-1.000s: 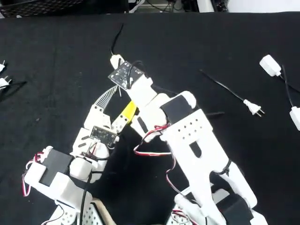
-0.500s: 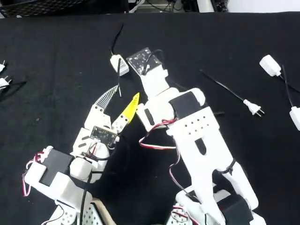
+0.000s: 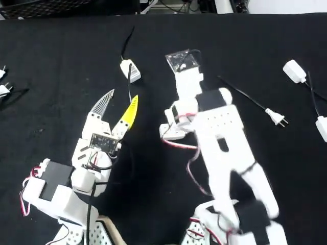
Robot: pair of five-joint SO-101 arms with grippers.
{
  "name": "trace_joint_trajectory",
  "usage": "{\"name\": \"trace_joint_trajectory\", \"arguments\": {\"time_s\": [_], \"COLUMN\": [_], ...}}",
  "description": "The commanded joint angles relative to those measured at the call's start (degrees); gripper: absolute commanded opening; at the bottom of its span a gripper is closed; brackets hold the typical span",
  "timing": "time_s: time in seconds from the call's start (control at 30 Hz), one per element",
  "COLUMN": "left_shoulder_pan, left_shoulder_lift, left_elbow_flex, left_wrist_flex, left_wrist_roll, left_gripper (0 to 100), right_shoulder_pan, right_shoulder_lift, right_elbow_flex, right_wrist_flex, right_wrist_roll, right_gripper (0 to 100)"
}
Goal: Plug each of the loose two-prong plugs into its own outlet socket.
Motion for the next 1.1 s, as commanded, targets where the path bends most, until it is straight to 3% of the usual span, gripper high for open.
{"name": "trace_joint_trajectory", "arguments": {"time_s": [0.0, 0.5, 0.83, 1.07], "left_shoulder_pan": [-0.40, -0.22, -0.22, -0.22], "left_shoulder_lift": [-1.23, -1.14, -1.14, -0.97], "left_elbow_flex": [-0.84, -0.66, -0.66, -0.92], "left_wrist_flex": [0.18, 0.26, 0.26, 0.44], "left_wrist_roll": [0.18, 0.18, 0.18, 0.18], "left_gripper": [24, 24, 24, 24], "right_shoulder_pan": [0.53, -0.79, -5.80, -4.75], "right_shoulder_lift": [7.60, 27.82, 32.66, 32.57], "right_elbow_flex": [-7.25, -38.90, -40.48, -37.85], "right_wrist_flex": [3.69, 20.04, 20.22, 20.31], "right_wrist_roll": [-0.53, -2.73, -5.10, -6.42], "right_gripper": [1.2, 1.2, 1.2, 1.2]}}
